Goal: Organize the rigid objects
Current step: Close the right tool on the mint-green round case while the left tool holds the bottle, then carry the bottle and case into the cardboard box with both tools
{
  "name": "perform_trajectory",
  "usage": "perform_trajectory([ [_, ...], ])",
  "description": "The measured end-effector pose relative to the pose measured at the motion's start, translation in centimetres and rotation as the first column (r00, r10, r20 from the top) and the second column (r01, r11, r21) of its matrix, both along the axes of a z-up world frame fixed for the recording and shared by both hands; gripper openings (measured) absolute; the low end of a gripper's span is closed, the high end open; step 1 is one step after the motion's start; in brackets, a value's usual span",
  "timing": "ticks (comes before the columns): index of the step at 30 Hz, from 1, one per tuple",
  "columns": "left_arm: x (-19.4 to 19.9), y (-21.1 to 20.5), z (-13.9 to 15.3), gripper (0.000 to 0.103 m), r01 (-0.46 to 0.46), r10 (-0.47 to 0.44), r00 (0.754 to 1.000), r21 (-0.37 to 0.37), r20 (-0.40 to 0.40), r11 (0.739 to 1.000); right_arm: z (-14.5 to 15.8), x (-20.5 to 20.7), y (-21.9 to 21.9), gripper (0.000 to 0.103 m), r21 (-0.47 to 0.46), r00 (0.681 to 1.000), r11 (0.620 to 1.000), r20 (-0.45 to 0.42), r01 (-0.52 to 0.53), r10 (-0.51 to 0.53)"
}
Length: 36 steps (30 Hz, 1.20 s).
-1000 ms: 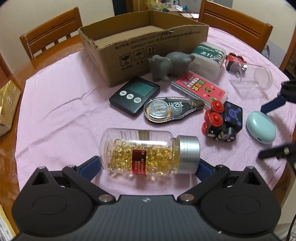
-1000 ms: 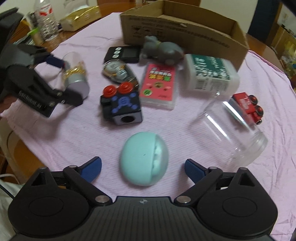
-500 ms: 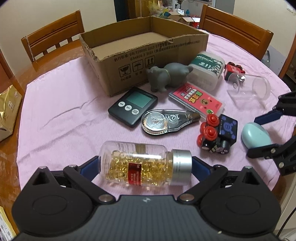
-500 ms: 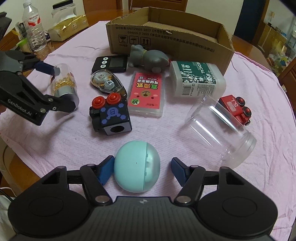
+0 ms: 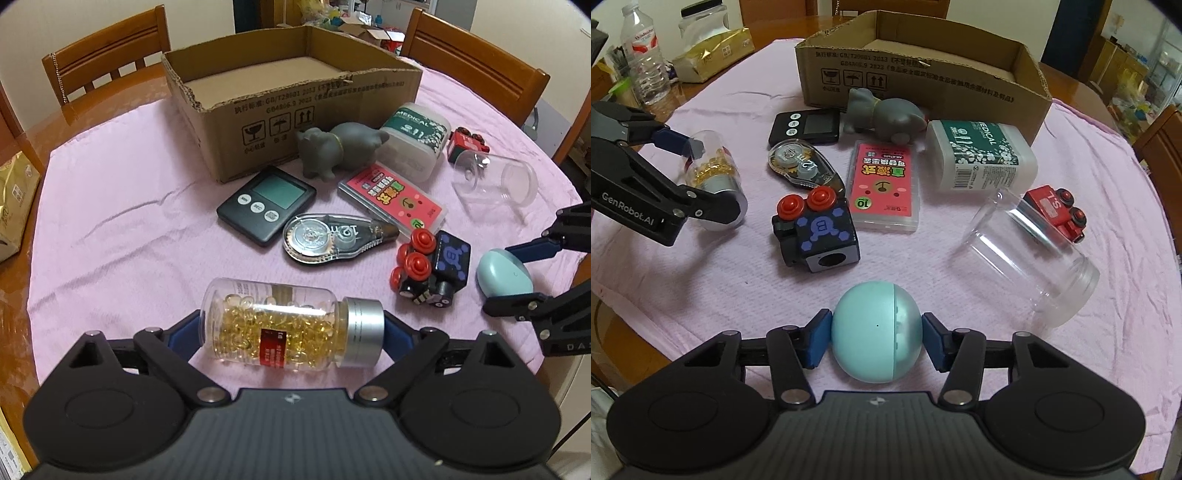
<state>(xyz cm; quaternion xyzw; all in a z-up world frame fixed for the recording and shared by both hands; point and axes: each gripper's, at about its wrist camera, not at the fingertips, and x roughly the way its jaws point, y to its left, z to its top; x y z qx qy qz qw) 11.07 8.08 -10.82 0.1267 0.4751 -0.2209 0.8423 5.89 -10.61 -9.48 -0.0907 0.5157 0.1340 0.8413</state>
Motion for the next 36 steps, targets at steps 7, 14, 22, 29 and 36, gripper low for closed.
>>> perform_trajectory([
  [7,0.0,-0.5,0.6,0.094,-0.04,0.041,0.999,0.007,-0.028,0.999,0.3,0.7,-0.7,0.058,0.015,0.999,0.999,-0.026,-0.036,0.037],
  [14,-0.1,-1.8,2.1,0.094,-0.119,0.12,0.993,0.045,-0.02,0.992,1.5,2.0,-2.1,0.058,0.047,0.986,0.985,-0.026,-0.165,0.166],
  [22,0.7,-3.2,6.2,0.094,-0.122,0.123,0.991,0.028,-0.044,0.992,4.5,4.5,-4.1,0.058,0.063,0.963,0.962,-0.01,-0.267,0.268],
  [29,3.7,-4.6,10.8,0.094,-0.056,0.056,0.998,0.002,0.005,0.998,8.2,7.0,-4.8,0.058,0.057,0.959,0.958,0.045,-0.283,0.28],
  [36,9.2,-6.2,13.4,0.094,-0.045,0.045,0.994,-0.005,0.099,0.999,11.4,10.6,-5.5,0.058,0.08,0.958,0.96,0.126,-0.267,0.256],
])
